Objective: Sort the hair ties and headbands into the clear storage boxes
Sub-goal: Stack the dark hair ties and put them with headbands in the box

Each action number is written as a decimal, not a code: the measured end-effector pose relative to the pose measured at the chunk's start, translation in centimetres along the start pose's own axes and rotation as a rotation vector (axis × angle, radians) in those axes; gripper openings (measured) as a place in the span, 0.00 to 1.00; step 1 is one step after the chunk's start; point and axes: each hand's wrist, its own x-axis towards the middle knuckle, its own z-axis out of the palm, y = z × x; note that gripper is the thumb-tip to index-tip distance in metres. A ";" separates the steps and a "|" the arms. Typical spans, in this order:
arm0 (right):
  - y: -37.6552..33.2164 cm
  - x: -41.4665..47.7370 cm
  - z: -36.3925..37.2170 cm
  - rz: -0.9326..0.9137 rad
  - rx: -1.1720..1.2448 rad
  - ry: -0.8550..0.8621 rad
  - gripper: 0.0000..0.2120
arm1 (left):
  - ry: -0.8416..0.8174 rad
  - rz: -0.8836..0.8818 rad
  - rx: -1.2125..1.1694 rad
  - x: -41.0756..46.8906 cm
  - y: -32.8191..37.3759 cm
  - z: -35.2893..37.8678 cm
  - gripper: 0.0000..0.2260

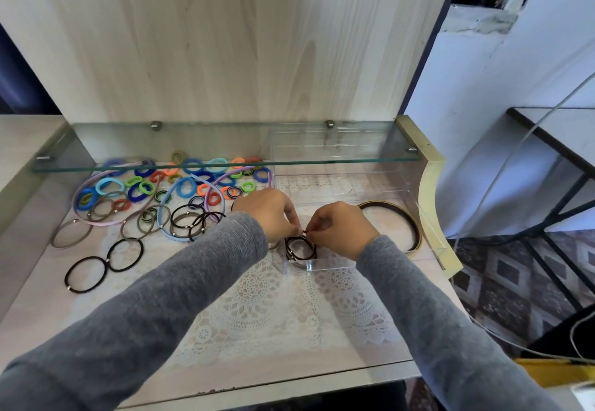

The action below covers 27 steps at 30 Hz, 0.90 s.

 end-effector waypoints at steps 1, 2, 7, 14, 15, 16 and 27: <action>0.0 0.0 0.1 0.001 -0.005 -0.001 0.02 | -0.004 -0.002 0.005 0.0 -0.1 0.0 0.05; 0.0 -0.1 0.1 0.004 -0.010 -0.002 0.03 | -0.003 -0.002 0.012 0.0 -0.1 0.0 0.05; 0.2 -0.1 0.3 0.026 -0.036 -0.005 0.04 | 0.036 -0.003 0.103 -0.6 0.0 0.0 0.09; -0.2 -0.5 -0.2 0.071 -0.029 0.032 0.09 | 0.080 0.036 0.298 -2.0 0.4 0.5 0.16; -0.2 -0.5 -0.4 0.080 -0.023 0.036 0.10 | 0.091 0.044 0.312 -2.2 0.4 0.5 0.17; -0.1 -0.6 -0.5 0.087 -0.021 0.035 0.11 | 0.099 0.050 0.327 -2.3 0.5 0.5 0.17; -0.4 -0.7 0.2 0.124 -0.061 0.004 0.11 | 0.129 0.111 0.447 -3.2 0.8 1.0 0.14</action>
